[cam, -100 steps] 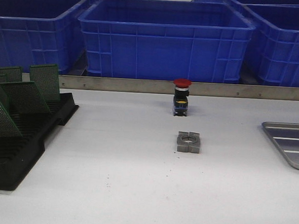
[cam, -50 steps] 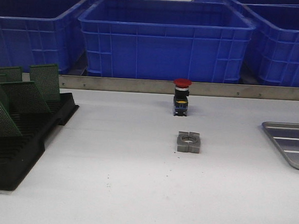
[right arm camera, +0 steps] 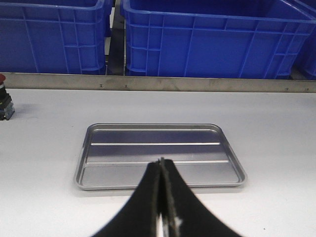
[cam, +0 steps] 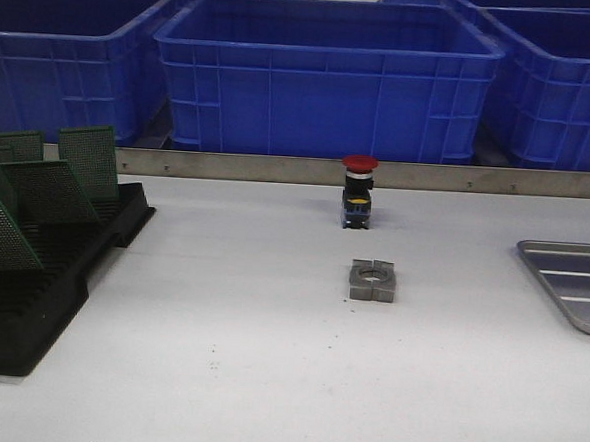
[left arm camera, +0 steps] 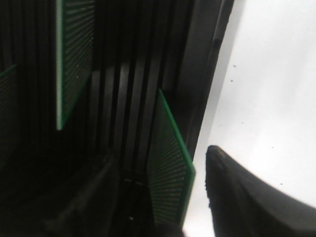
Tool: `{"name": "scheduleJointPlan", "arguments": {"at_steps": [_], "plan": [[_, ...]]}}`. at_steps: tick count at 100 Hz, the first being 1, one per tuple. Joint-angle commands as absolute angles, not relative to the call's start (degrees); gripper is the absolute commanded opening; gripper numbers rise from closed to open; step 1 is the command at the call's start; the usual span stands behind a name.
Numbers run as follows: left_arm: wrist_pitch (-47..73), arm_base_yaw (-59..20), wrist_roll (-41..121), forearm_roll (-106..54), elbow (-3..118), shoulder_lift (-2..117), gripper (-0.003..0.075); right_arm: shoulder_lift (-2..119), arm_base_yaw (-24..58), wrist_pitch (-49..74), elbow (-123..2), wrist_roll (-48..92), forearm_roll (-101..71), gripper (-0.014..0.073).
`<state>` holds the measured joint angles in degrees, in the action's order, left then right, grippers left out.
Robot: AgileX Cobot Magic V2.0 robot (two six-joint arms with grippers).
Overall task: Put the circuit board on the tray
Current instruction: 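Grasp a green perforated circuit board in the black rack with left gripper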
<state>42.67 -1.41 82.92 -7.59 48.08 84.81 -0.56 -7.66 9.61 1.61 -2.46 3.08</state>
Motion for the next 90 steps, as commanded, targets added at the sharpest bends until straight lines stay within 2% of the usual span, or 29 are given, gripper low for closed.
{"name": "scheduleJointPlan", "arguments": {"at_steps": [1, 15, 37, 59, 80, 90], "plan": [[41.2, -1.8, 82.8, -8.7, 49.7, 83.5, 0.0245, -1.7, -7.8, 5.4, 1.6, -2.1, 3.3, -0.0059], [41.8, -1.8, 82.7, -8.2, 49.7, 83.4, -0.002, -1.7, -7.8, 5.4, 1.6, -2.1, 3.3, -0.0059], [55.9, -1.8, 82.7, -7.3, 56.3, 81.9, -0.0017, -1.7, -7.8, 5.4, 1.6, -2.1, 3.3, -0.0059], [73.7, -1.8, 82.7, -20.5, 65.8, 78.9, -0.0017, -1.7, -7.8, 5.4, 1.6, -2.1, 3.3, -0.0059], [73.5, -2.2, 82.7, -45.4, 66.1, 78.7, -0.0017, -1.7, -7.8, 5.4, 1.6, -2.1, 3.3, -0.0059], [73.5, -4.6, 82.7, -52.0, 66.1, 79.5, -0.0017, -1.7, -7.8, 5.4, 1.6, -2.1, 3.3, -0.0059]]}}
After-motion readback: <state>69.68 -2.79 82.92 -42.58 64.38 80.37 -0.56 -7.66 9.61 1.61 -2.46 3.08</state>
